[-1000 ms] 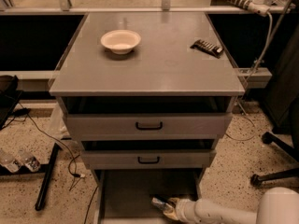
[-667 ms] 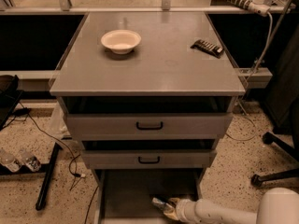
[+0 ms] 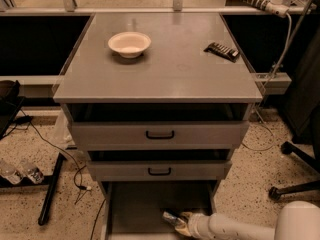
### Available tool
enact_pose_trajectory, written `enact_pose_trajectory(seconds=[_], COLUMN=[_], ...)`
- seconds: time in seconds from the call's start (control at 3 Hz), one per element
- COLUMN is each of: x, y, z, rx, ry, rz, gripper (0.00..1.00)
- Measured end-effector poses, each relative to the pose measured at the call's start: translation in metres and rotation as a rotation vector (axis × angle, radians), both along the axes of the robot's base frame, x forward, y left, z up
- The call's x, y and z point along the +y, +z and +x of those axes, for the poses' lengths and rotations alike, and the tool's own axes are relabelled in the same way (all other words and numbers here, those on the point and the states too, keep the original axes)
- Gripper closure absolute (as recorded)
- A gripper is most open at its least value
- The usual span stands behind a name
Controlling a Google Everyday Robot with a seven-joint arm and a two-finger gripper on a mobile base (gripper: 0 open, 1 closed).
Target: Place redbull can into bottom drawer
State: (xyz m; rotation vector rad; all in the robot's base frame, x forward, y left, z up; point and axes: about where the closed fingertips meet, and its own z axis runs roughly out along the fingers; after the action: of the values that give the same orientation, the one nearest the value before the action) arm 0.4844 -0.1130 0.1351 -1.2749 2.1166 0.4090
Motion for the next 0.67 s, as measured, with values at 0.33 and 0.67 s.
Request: enact_pose_trajectory(seconds=[0.33, 0.67], x=[0.0, 0.0001], y=[0.0, 0.0], z=[0.0, 0.0], rx=[0.0, 0.0], ry=[0.0, 0.0], rz=[0.0, 0.0], gripper=[0.13, 0.0])
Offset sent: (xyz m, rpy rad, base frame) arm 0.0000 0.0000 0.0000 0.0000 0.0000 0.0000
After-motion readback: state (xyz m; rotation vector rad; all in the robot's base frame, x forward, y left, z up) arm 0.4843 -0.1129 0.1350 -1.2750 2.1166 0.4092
